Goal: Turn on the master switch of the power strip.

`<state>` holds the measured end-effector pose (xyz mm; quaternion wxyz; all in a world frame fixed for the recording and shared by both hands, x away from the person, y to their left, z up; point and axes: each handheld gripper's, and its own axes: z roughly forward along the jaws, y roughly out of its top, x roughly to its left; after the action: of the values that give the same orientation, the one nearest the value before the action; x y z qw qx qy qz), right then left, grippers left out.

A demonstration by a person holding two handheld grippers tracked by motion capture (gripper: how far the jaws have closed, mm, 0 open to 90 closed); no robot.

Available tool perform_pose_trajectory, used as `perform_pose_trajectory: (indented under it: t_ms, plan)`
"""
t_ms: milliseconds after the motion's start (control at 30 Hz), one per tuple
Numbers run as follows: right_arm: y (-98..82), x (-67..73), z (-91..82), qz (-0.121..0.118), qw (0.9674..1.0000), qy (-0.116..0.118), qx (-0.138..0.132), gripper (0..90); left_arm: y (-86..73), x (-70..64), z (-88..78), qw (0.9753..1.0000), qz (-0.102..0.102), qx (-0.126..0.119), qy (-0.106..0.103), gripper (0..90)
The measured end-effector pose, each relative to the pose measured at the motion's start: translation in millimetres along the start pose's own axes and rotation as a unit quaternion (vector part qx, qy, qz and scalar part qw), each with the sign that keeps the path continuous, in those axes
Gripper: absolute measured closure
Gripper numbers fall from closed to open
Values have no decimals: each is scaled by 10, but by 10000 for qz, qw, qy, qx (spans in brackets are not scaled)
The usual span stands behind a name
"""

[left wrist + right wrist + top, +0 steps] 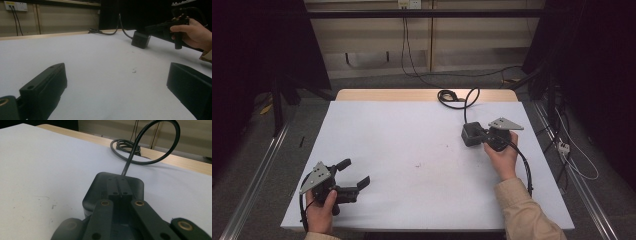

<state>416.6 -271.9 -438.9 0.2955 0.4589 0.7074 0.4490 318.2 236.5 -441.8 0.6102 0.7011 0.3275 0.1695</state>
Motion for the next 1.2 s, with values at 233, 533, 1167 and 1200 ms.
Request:
perform_pose_trajectory:
  t_ms: [233, 533, 1167, 1200]
  plan:
    - [-3, 1, 1, 4, 10000, -5, -8, 900, 1, -4, 1, 10000, -5, -3, 4, 25]
    - [1, 21, 1, -63, 10000, -64, 18, 900, 1, -3, 0, 10000, 20, -1, 2, 25]
    - [-8, 12, 1, 24, 10000, -39, -4, 900, -1, 0, 1, 10000, 11, 3, 2, 25]
    - [-8, 14, 1, 22, 10000, -45, -3, 900, -1, 0, 0, 10000, 12, 6, 4, 25]
